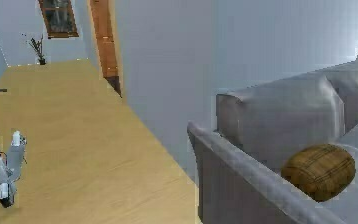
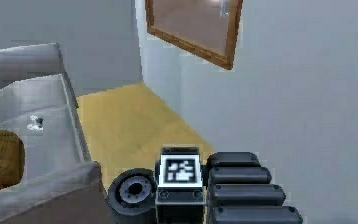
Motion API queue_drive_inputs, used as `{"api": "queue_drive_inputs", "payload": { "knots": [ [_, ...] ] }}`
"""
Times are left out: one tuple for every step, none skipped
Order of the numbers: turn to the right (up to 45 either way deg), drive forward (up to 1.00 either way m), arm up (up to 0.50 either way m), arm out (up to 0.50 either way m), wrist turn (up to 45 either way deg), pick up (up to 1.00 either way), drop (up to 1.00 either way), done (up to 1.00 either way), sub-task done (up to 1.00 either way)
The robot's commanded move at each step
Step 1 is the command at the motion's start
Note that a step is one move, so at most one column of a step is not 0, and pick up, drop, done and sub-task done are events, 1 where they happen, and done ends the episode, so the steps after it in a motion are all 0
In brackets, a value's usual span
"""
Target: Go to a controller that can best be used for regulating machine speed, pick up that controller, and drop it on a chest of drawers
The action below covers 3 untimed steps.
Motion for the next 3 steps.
{"api": "queue_drive_inputs", "payload": {
  "knots": [
    [-24.0,0.00,0.00,0.00,0.0,0.00,0.00,0.00,0.00],
    [0.0,1.00,0.00,0.00,0.0,0.00,0.00,0.00,0.00],
    [0.0,1.00,0.00,0.00,0.0,0.00,0.00,0.00,0.00]
  ]
}}
